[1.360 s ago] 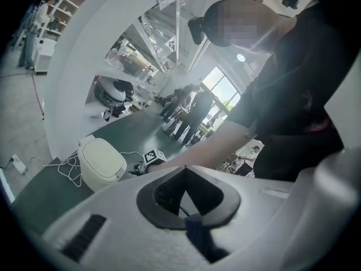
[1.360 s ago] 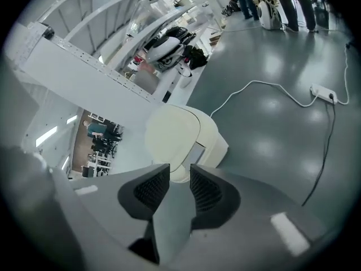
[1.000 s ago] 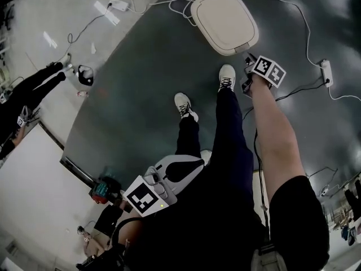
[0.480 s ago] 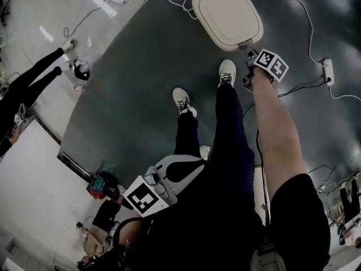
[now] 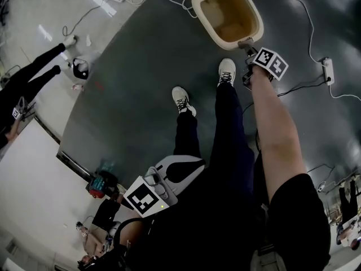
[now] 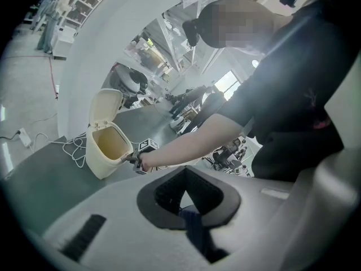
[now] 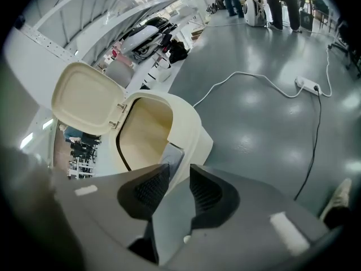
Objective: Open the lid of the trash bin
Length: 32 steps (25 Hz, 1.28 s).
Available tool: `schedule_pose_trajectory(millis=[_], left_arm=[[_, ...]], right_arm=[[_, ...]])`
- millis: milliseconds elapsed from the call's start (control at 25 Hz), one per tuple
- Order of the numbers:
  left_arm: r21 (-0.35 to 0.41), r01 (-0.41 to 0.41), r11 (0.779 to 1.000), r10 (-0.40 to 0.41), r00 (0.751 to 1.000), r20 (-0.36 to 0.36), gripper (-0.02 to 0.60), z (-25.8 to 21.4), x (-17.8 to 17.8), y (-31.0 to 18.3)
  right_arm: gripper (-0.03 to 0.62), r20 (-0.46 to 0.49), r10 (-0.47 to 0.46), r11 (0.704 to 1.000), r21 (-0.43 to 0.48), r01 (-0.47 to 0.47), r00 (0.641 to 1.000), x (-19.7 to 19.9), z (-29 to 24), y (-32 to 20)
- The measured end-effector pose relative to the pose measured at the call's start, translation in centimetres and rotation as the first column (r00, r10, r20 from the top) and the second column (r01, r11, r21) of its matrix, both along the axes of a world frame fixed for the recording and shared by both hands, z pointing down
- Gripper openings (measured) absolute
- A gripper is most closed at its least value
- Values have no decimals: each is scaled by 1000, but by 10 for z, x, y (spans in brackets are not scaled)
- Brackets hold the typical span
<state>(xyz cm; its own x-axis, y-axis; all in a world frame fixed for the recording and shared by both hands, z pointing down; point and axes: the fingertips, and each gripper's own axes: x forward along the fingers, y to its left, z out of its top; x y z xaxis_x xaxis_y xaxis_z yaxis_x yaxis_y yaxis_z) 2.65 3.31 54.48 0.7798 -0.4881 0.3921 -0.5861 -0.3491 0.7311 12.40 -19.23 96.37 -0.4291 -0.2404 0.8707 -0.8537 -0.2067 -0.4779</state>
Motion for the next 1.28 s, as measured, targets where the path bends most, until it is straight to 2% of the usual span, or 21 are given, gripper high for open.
schedule_pose_trajectory(millis=[560, 600, 680, 720, 800, 920, 1040, 1160, 1280], left_arm=[[7, 4, 1000, -4, 1000, -4, 0, -5, -3, 1], [13, 3, 1000, -3, 1000, -5, 0, -7, -3, 2], [29, 0, 1000, 0, 1000, -8, 0, -12, -3, 3], [40, -1, 999, 2, 1000, -9, 0, -16, -3, 3], [70, -5, 998, 6, 1000, -8, 0, -27, -4, 2], [119, -18, 993, 18, 1000, 3, 0, -51, -10, 3], [179, -37, 983, 33, 999, 23, 0, -81, -18, 7], [249, -57, 967, 49, 998, 38, 0, -109, -28, 8], [321, -67, 945, 58, 998, 39, 0, -134, -37, 6]], right_arm=[[130, 6, 19, 1000, -8, -19, 1000, 0, -3, -2], [117, 2, 19, 1000, -10, -19, 1000, 0, -5, -1], [25, -13, 4, 1000, -13, -4, 1000, 0, -12, 1], [4, -13, -6, 1000, -9, 6, 1000, 0, -18, 2], [2, 20, -17, 1000, 6, 16, 1000, -3, -34, 5], [2, 113, -39, 998, 51, 33, 993, -16, -73, 10], [2, 229, -119, 986, 144, 88, 966, -41, -137, 18], [2, 319, -219, 951, 282, 128, 922, -64, -219, 23], [2, 393, -290, 897, 429, 105, 873, -81, -310, 27]])
